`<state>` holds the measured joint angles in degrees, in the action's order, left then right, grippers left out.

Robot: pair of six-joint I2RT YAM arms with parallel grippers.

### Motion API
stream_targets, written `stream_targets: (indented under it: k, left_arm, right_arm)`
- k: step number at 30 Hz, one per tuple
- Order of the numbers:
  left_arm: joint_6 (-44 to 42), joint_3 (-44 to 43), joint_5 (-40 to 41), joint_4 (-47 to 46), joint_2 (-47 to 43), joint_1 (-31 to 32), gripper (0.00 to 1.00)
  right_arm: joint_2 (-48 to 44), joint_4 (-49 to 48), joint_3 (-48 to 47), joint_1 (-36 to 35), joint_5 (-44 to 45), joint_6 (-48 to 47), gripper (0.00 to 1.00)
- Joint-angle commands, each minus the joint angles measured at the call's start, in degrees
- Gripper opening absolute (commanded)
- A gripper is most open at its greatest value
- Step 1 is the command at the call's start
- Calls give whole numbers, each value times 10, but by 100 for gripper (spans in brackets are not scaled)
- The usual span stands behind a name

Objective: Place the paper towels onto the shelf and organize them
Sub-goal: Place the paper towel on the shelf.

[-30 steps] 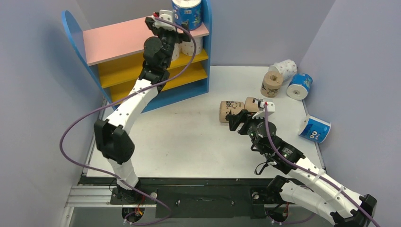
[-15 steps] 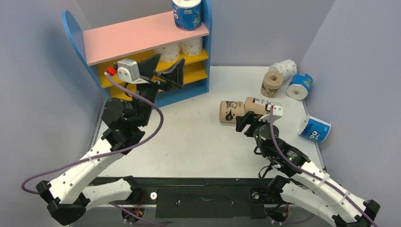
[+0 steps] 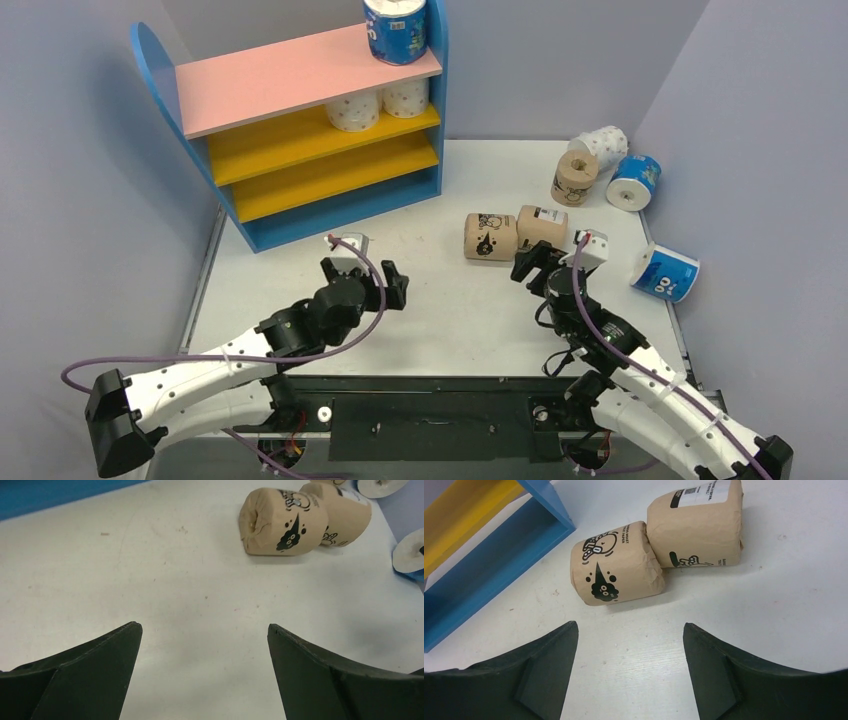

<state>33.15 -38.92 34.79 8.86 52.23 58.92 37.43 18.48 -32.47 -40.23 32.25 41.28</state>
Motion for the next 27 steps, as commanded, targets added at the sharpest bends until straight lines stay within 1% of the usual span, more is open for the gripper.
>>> stream_targets:
  k: [1,4,6,11,14,19,24,27]
  left_arm:
    - [82,58,-22,-22,-69,0,96]
    - [97,119,-45,-70,-103,-1,96]
    - [109,143,-50,-77,-125,-2,96]
    - [135,163,-38,-29,-167,-4,96]
    - [154,168,-28,12,-190,-4,96]
    - [167,190,-25,36,-242,-5,96]
    - [167,197,-16,47,-263,-5,96]
    - [161,196,-13,46,-259,-4,96]
  right_arm:
    - [14,-84,35,70,-129,17,73]
    - [63,-133,42,121,-203,25,73]
    - [108,-189,41,144,-242,30,72]
    - [211,-293,25,188,-311,54,71]
    - [271,-331,8,201,-315,52,71]
    - [355,-332,-41,212,-293,36,72]
    - [400,-333,-68,210,-275,30,72]
    - [429,-341,-77,206,-284,27,72]
